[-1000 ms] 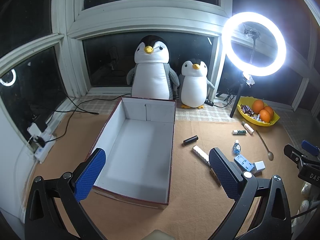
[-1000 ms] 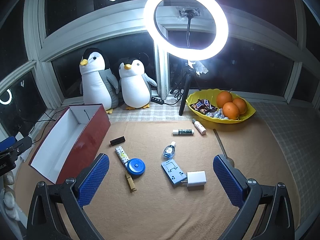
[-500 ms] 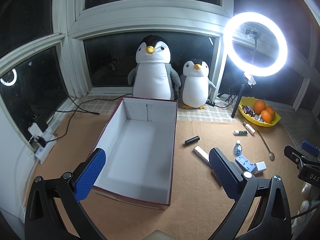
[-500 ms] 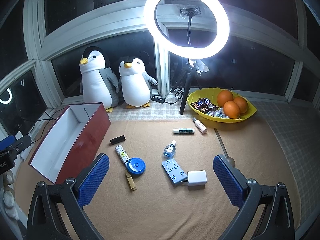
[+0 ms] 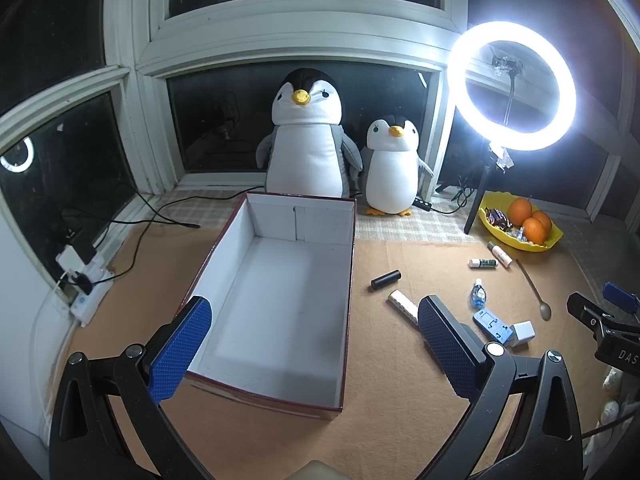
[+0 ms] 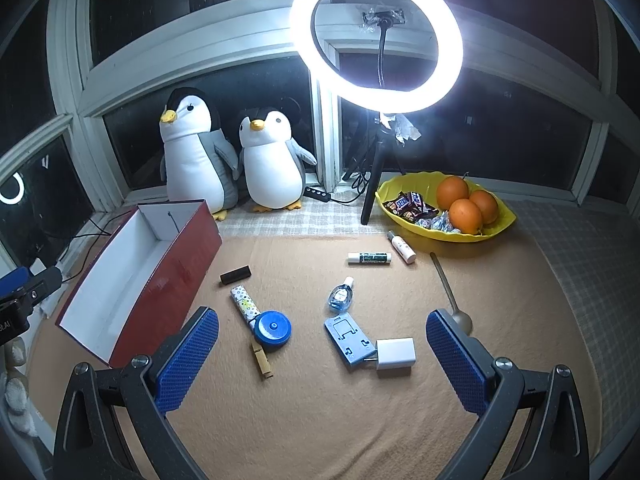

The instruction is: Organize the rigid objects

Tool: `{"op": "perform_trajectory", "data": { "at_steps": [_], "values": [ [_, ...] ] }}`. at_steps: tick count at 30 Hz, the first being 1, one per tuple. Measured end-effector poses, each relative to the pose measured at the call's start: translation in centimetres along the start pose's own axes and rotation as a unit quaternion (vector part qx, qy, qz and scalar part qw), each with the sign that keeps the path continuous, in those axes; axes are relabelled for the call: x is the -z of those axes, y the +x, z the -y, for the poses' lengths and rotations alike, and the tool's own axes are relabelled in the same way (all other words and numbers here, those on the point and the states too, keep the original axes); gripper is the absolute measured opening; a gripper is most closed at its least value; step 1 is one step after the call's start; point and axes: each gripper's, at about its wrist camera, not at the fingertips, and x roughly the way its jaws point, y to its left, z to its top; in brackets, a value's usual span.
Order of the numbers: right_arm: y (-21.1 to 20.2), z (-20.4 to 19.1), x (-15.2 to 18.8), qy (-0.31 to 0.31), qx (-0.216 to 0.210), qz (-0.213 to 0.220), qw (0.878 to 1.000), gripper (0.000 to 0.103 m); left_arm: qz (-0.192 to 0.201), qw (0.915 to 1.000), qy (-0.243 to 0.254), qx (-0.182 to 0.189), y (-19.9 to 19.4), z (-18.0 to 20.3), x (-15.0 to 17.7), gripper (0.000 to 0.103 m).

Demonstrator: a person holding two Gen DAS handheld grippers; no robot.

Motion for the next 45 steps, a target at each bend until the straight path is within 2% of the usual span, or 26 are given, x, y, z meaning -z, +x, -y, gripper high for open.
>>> {"op": "perform_trajectory", "data": {
  "at_steps": [34, 38, 45],
  "values": [
    [1.5, -1.0, 0.4, -0.015, -0.012, -0.019, 1.000, 0.103, -0.013, 0.9998, -0.004, -0.012, 1.5, -1.0, 0.4, 0.102],
    [2.0, -1.3, 0.6, -0.018, -0.022, -0.023, 0.999, 0.103, -0.018, 0.9996, -0.007, -0.021, 2.1, -1.8, 0.6, 0.102],
    [3.3, -1.9, 1.1, -0.027, -0.037, -0.034, 0.998, 0.103, -0.040, 0.9970, -0.022, -0.063, 4.2, -5.0, 1.3, 0.100]
  ]
}}
